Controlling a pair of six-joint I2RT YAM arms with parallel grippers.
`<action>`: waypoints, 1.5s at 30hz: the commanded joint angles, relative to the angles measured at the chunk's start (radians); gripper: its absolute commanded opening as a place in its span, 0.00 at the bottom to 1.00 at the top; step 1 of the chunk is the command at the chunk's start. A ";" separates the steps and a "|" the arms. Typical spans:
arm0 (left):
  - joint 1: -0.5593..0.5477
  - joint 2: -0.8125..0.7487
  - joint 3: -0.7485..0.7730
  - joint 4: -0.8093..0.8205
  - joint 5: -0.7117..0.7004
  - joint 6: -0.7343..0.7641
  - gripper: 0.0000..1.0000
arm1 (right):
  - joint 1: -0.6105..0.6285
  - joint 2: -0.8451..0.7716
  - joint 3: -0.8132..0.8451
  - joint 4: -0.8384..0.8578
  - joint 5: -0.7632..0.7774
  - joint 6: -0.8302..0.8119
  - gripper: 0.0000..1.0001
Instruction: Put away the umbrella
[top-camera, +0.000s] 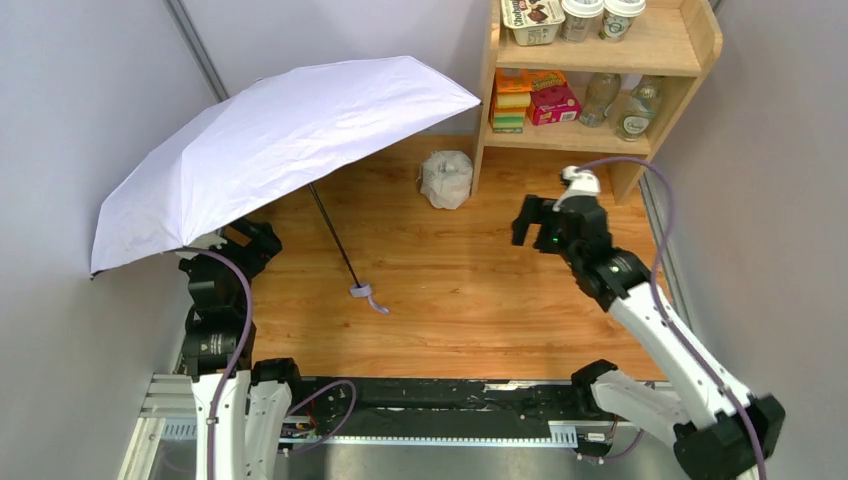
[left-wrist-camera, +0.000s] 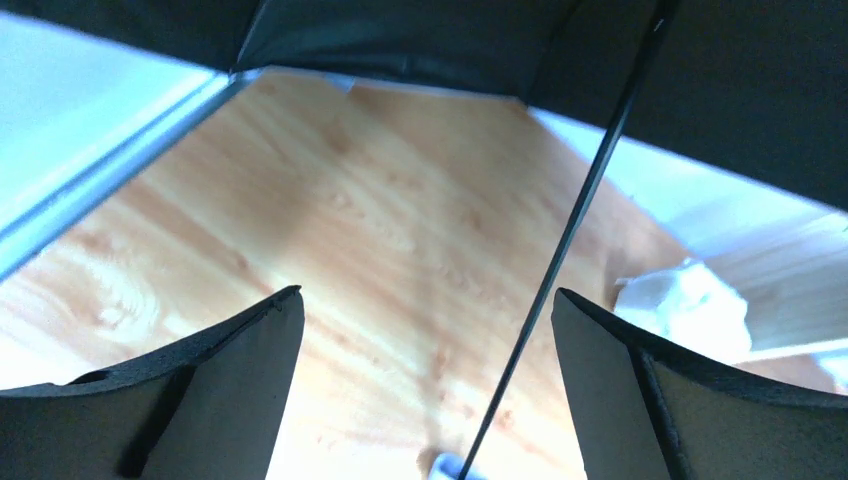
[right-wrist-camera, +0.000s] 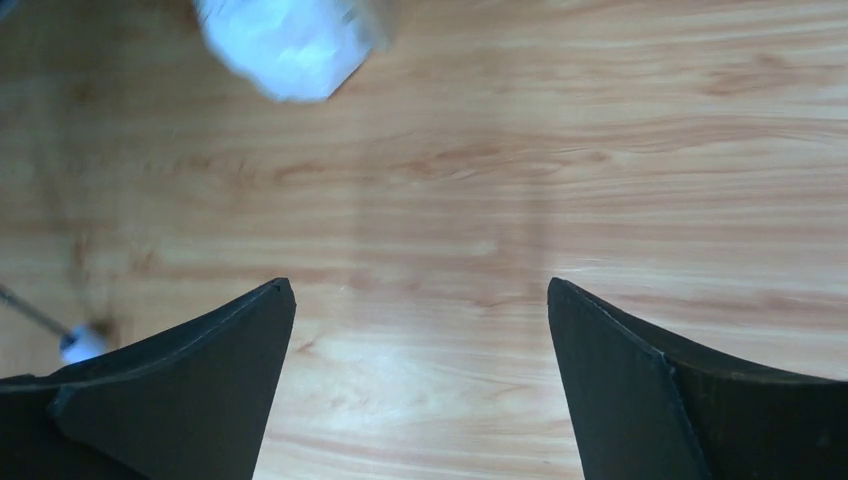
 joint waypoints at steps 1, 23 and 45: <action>0.002 -0.073 -0.041 -0.081 0.091 -0.006 1.00 | 0.202 0.191 0.076 0.138 -0.077 -0.054 1.00; -0.098 0.668 0.126 0.312 0.354 0.014 0.98 | 0.469 0.330 -0.003 0.292 -0.240 0.096 1.00; -0.204 0.550 0.147 0.330 0.440 0.060 0.00 | 0.477 0.309 0.006 0.240 -0.392 0.108 1.00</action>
